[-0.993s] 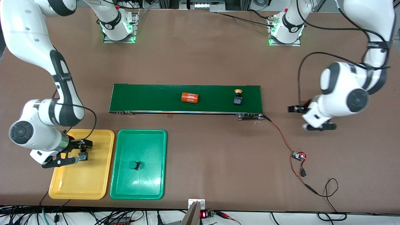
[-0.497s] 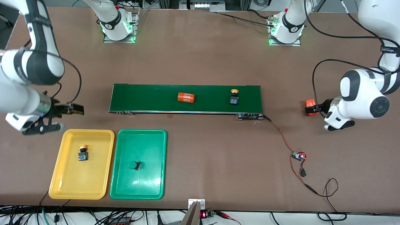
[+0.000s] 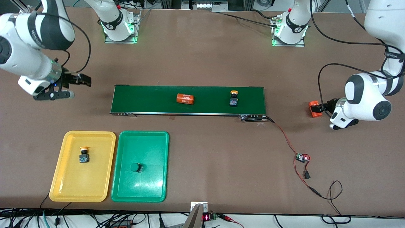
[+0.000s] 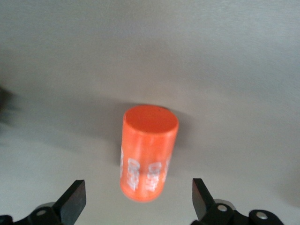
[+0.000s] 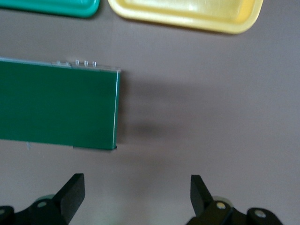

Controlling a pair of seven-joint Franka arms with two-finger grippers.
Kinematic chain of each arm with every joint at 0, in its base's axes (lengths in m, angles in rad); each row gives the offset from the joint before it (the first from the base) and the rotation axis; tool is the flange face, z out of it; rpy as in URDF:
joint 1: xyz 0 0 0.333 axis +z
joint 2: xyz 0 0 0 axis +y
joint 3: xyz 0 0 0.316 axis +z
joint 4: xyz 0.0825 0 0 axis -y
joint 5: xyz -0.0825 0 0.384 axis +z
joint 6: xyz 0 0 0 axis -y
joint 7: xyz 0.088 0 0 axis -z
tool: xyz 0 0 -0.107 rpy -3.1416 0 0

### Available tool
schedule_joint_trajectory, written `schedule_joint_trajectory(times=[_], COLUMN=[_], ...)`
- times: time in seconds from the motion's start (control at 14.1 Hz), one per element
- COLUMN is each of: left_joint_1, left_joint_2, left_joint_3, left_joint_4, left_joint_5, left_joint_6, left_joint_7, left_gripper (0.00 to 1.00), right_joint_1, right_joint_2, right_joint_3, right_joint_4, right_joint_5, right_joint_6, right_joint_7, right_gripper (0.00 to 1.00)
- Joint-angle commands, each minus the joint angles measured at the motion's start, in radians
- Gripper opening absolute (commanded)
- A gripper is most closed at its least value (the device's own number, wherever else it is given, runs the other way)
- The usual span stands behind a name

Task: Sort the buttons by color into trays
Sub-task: 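Raise the right gripper toward the belt while the left gripper reaches the cylinder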

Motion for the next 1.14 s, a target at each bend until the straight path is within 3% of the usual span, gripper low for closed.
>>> schedule_joint_trajectory(times=[0.0,0.28,0.5,0.57,0.64,0.71,0.78,0.92,1.06], left_joint_1=[0.006,0.006,0.003,-0.002,-0.003,-0.008,-0.038,-0.08,-0.083], left_joint_2=[-0.004,-0.003,-0.007,-0.016,-0.03,-0.039,-0.07,-0.14,-0.182], left_joint_3=[-0.006,-0.008,-0.008,-0.008,-0.009,-0.019,-0.022,-0.023,-0.073], left_joint_4=[-0.012,-0.075,-0.118,-0.125,-0.127,-0.118,-0.112,-0.072,-0.006], left_joint_5=[0.017,0.017,0.017,0.017,0.017,0.014,0.012,0.015,0.02], left_joint_6=[0.025,0.088,0.153,0.151,0.139,0.118,0.101,0.006,-0.074], left_joint_7=[-0.009,-0.011,-0.014,-0.015,-0.015,-0.021,-0.04,-0.073,-0.055], left_gripper=[1.0,0.83,0.8,0.66,0.47,0.21,0.05,0.0,0.0], right_joint_1=[0.008,0.009,0.0,0.002,0.002,0.003,0.005,0.024,0.083], right_joint_2=[-0.123,-0.113,-0.074,-0.068,-0.068,-0.068,-0.065,-0.042,-0.024], right_joint_3=[0.009,0.012,0.012,0.012,0.012,0.012,0.012,0.012,0.012], right_joint_4=[-0.163,-0.194,-0.19,-0.185,-0.182,-0.182,-0.182,-0.176,-0.176], right_joint_5=[0.016,0.016,0.017,0.039,0.078,0.089,0.091,0.093,0.093], right_joint_6=[0.082,0.216,0.399,0.411,0.404,0.389,0.357,0.317,0.306], right_joint_7=[0.013,0.012,0.012,0.013,0.013,0.013,0.013,0.021,0.125], right_gripper=[1.0,1.0,1.0,1.0,1.0,1.0,1.0,1.0,1.0])
